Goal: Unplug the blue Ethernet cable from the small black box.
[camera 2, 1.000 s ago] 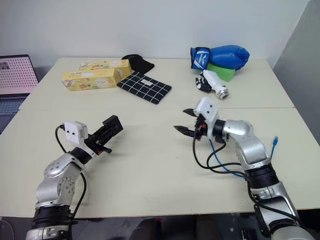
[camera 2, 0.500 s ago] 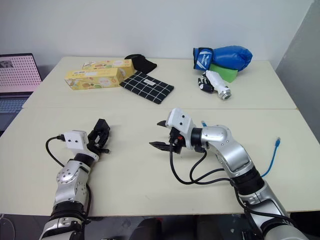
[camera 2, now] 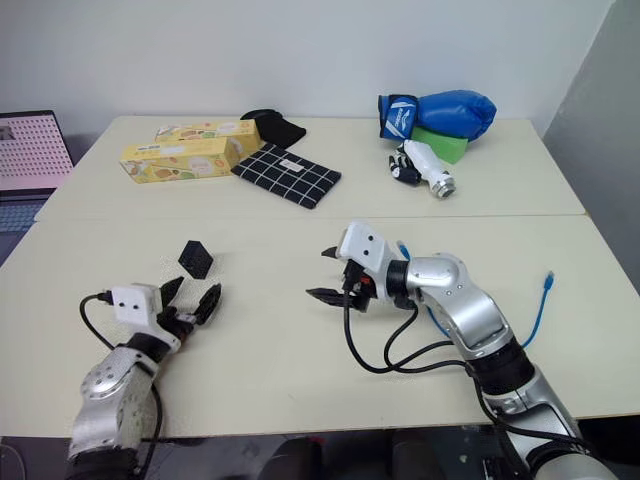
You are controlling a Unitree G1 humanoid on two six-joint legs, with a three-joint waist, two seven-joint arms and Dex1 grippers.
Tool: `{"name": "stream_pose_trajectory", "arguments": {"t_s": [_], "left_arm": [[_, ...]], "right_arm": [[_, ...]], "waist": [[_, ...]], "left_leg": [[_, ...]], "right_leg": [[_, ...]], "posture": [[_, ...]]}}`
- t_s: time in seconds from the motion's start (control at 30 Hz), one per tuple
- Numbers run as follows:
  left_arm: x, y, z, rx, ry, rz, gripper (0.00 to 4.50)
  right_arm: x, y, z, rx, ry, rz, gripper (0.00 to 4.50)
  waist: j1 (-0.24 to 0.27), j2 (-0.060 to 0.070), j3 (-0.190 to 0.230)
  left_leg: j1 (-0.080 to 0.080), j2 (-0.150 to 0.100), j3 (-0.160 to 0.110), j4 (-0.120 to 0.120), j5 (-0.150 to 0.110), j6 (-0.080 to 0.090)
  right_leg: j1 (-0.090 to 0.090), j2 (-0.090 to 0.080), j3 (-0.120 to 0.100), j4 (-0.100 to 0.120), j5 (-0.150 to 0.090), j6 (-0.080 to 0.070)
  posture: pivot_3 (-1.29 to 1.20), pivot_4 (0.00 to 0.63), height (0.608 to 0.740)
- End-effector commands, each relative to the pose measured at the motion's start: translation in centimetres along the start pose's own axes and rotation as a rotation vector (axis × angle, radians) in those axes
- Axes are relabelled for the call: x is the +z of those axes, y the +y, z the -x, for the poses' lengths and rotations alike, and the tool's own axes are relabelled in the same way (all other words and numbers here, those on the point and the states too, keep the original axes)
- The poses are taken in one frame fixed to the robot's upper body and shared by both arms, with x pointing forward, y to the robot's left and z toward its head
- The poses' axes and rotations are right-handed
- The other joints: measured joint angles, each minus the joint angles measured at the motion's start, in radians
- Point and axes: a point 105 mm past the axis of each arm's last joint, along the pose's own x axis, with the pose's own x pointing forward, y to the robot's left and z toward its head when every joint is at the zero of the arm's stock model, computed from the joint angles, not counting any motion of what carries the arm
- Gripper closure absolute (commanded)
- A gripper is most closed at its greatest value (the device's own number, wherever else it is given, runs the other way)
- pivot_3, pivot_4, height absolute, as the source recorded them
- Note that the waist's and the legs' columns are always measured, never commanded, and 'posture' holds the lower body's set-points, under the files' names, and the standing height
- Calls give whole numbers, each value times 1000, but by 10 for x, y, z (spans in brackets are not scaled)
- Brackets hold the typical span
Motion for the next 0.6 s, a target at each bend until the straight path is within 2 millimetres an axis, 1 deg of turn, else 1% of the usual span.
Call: {"name": "stream_pose_trajectory", "arguments": {"t_s": [0.03,0.1,0.2,0.3,0.37,0.47,0.6], "left_arm": [[27,7,12,-16,44,-111,460],[38,10,20,-48,72,-154,460],[65,22,28,-104,77,-200,460],[82,27,32,-154,87,-218,460],[93,31,37,-205,117,-230,460],[101,35,41,-236,142,-234,460],[105,35,44,-278,148,-225,460]], "right_arm": [[8,-6,20,-26,-20,-4,801],[4,-13,33,-46,2,-33,801],[-6,-29,60,-77,61,-63,801],[-11,-39,81,-96,100,-84,801],[-17,-51,102,-143,147,-93,801],[-20,-60,119,-176,180,-98,801],[-20,-67,130,-209,200,-91,801]], "waist": [[0,0,0],[6,0,0],[10,0,1],[9,0,1],[8,0,1],[8,1,1],[6,1,1]], "left_leg": [[0,0,0,0,0,0],[0,0,0,0,0,0],[-1,-1,0,0,0,0],[0,-1,1,0,0,0],[0,-1,2,-1,0,0],[0,-1,3,-1,0,0],[0,-1,3,-1,0,0]], "right_leg": [[0,0,0,0,0,0],[0,0,0,0,0,0],[1,0,-1,0,0,0],[1,1,-1,-1,0,0],[1,1,-1,-1,0,0],[0,1,-1,-2,0,0],[0,1,0,-2,0,0]], "posture": [[0,150,740],[0,150,740],[0,150,740],[0,150,740],[0,150,740],[0,150,740],[0,150,740]]}}
